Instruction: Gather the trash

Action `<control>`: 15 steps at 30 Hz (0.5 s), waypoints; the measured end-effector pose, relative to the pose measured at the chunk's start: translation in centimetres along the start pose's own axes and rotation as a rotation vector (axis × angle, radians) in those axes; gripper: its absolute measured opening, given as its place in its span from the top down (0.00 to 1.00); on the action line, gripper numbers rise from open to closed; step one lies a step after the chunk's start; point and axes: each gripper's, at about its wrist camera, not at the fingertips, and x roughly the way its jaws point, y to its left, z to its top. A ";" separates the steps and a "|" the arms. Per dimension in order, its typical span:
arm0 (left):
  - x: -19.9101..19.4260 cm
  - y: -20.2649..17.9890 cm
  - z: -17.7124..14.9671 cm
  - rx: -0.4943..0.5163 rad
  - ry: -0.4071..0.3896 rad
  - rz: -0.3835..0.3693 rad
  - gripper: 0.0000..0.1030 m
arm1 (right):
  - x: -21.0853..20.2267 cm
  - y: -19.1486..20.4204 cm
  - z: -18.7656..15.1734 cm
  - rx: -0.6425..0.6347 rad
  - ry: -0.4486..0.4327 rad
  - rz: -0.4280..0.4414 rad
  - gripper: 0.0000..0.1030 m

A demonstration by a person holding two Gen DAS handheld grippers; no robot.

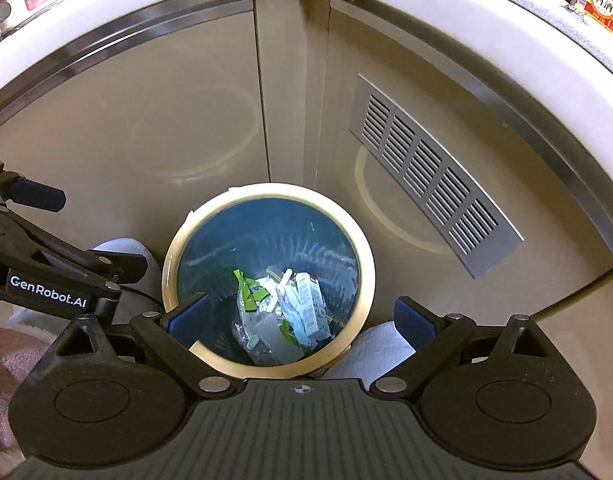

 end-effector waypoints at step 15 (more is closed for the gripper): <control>3.1 1.0 0.5 -0.047 0.068 -0.027 0.00 | 2.6 1.0 -0.4 -0.101 0.026 -0.021 0.00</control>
